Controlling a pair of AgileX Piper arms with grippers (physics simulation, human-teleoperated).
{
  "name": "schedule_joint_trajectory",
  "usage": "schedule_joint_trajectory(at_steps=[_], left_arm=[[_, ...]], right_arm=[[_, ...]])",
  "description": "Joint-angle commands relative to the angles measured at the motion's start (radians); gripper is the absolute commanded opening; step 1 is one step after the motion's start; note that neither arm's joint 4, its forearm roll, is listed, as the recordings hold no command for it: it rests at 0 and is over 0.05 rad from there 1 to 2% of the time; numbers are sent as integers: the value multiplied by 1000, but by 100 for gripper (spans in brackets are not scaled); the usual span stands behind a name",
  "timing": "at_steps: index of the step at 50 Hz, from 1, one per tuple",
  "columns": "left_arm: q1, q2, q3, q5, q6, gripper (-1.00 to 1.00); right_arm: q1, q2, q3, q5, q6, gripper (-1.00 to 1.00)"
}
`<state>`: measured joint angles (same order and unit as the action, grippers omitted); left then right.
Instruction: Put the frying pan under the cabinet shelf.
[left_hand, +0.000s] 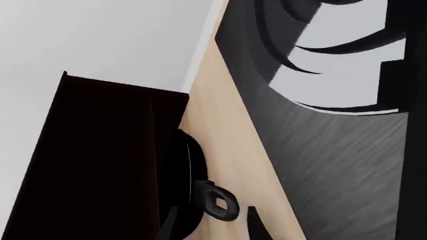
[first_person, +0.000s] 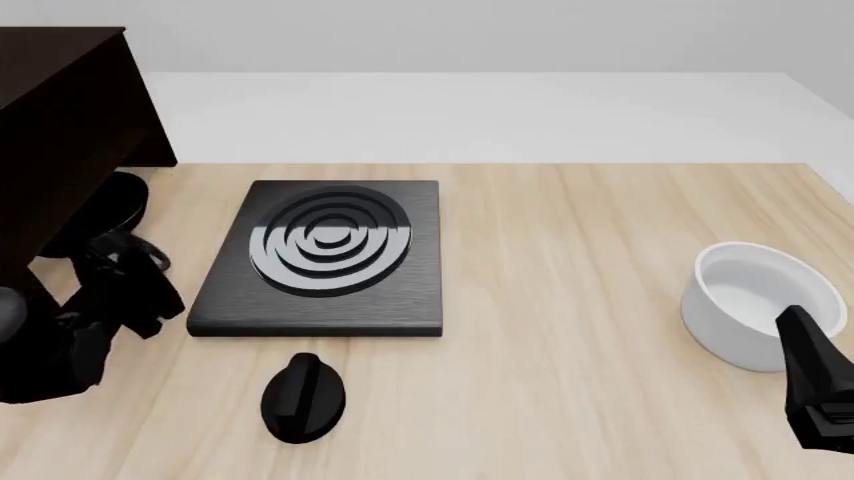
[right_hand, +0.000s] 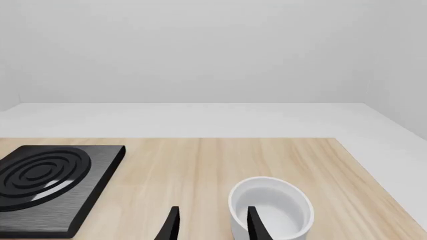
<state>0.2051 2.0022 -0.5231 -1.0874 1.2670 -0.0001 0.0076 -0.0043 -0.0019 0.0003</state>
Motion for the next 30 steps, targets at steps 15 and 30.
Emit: schedule_joint_trajectory(at_steps=[15,30], left_arm=[[-57,-271,102,85,89,100],[-116,-480,153,161,81,100]], right_arm=[[0,0,0,0,0,100],[0,0,0,0,0,100]])
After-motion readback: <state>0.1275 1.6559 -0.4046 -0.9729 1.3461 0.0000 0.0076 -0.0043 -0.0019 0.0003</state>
